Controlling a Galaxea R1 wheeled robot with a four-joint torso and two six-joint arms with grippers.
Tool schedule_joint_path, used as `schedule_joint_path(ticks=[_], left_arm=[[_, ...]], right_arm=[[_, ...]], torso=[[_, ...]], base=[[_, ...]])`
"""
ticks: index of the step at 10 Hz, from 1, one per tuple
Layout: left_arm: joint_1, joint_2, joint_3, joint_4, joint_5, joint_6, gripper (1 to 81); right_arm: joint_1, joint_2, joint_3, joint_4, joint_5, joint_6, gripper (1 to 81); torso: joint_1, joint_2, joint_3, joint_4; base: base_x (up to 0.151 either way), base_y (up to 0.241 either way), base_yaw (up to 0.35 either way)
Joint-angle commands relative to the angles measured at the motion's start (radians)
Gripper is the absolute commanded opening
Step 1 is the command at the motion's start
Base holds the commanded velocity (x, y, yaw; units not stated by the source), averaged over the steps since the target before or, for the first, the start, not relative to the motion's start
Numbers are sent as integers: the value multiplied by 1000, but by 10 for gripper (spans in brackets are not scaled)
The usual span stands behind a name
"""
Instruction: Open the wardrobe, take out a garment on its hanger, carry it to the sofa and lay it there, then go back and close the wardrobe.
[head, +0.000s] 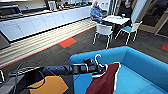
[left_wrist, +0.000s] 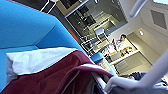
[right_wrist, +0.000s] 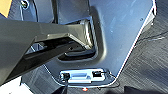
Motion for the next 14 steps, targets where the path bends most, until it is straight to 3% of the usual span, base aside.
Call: schedule_joint_path(ticks=[1,4,10,14], left_arm=[[-171,98,-79,17,-23,-7,10],[-197,196,-230,18,-23,-7,10],[-226,359,-557,20,-24,3,10],[-261,356,-679,47,-29,2,10]], right_arm=[[0,10,8,-6,-71,-1,811],[1,11,7,-5,-71,-1,811],[3,11,7,-3,-71,-1,811],[3,11,8,-3,-71,-1,811]], torso=[[0,0,1,0],[0,1,-27,0],[0,1,-27,0],[0,1,-27,0]], base=[[0,0,0],[0,0,0],[0,0,0],[0,0,0]])
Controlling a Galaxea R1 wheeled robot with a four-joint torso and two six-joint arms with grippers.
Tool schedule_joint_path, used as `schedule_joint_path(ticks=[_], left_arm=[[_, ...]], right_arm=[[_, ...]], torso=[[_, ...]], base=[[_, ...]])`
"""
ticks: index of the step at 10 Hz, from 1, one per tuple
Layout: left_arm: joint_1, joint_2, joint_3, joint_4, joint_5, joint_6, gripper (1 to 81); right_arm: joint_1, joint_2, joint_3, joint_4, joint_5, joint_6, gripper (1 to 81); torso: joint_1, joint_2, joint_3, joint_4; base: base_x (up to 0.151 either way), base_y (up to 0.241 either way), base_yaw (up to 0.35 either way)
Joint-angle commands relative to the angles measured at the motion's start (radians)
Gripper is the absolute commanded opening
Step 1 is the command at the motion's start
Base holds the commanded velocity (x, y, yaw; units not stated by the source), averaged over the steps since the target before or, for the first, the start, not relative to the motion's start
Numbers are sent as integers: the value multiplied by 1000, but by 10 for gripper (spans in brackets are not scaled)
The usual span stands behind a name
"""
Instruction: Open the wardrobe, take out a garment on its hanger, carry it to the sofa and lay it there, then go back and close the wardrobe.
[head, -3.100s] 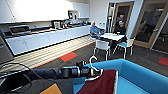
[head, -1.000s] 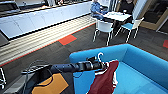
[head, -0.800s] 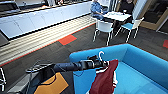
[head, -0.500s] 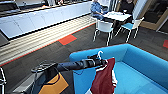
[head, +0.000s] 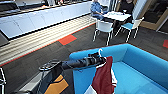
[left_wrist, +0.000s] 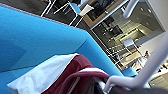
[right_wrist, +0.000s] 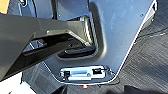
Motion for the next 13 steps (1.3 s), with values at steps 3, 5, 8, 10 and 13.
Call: schedule_joint_path(ticks=[3,5,8,10,13], left_arm=[[-182,-57,-71,53,-46,0,10],[-140,-89,-68,99,-45,2,10],[-101,-95,-126,154,-34,0,10],[-86,-89,-174,169,-31,2,10],[-67,-43,-284,209,-21,2,10]], right_arm=[[-3,9,8,-5,-74,-1,811],[-3,9,7,-5,-74,-1,811],[-7,9,7,-5,-74,-1,811],[-9,9,7,-4,-74,-1,811],[-9,9,7,-3,-74,-1,811]], torso=[[0,0,0,0],[0,0,0,0],[0,0,0,0],[0,0,0,0],[0,0,0,0]], base=[[0,0,0],[0,0,0],[0,0,0],[0,0,0],[0,0,0]])
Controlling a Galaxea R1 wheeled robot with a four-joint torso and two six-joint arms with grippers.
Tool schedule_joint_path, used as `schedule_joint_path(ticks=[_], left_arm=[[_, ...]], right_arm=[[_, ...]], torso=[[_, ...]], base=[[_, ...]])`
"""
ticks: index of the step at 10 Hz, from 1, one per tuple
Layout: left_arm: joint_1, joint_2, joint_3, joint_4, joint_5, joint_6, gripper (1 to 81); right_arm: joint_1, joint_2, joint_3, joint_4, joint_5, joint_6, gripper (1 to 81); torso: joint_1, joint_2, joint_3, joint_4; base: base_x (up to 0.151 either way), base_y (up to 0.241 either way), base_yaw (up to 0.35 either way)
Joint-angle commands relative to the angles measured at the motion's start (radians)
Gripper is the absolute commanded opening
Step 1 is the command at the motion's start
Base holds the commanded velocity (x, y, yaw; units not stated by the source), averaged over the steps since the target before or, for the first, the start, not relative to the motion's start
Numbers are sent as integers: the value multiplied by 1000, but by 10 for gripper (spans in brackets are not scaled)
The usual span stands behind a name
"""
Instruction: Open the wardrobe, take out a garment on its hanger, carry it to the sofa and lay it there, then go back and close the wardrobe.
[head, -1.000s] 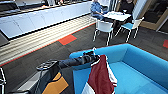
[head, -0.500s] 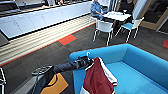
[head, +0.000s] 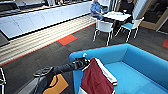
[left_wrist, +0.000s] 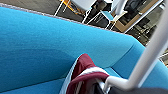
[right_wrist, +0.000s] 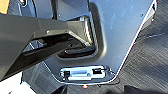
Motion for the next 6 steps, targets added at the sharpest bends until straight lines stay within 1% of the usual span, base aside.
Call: schedule_joint_path(ticks=[1,3,6], left_arm=[[-163,57,-72,72,8,1,10],[-161,83,-142,82,7,1,10],[-161,71,-145,86,8,1,10]], right_arm=[[-9,9,7,-5,-74,-2,811],[-9,9,7,-4,-74,-2,811],[-10,9,7,-5,-72,-2,811]], torso=[[0,0,0,0],[0,0,0,0],[0,0,0,0]], base=[[0,0,0],[0,0,0],[0,0,0]])
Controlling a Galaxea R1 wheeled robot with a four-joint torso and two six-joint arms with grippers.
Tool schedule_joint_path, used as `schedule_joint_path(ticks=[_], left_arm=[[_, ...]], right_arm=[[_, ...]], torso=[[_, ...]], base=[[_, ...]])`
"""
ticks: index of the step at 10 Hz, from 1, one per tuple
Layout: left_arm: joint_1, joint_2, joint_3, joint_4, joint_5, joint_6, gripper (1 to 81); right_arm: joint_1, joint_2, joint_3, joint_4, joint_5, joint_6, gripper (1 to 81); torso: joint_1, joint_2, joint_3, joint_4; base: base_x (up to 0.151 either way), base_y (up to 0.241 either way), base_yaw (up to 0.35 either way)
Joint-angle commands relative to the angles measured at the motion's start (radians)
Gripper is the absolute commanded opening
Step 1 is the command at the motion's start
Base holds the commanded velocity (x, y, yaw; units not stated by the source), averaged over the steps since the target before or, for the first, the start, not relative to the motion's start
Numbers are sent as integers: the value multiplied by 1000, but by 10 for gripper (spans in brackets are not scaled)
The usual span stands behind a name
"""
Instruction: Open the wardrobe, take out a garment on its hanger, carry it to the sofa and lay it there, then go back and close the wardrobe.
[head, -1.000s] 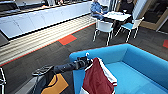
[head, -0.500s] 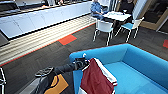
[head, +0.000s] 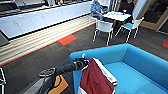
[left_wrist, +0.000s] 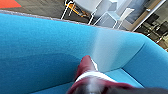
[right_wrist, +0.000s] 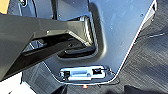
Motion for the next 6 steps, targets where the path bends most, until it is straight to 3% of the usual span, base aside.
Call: schedule_joint_path(ticks=[1,6], left_arm=[[-168,-5,11,23,19,4,811],[-133,-46,10,66,48,4,811]], right_arm=[[-10,9,7,-4,-73,-1,811],[-14,9,7,-6,-67,-1,811]], torso=[[0,0,0,0],[0,0,0,0]], base=[[0,0,0],[0,0,0]])
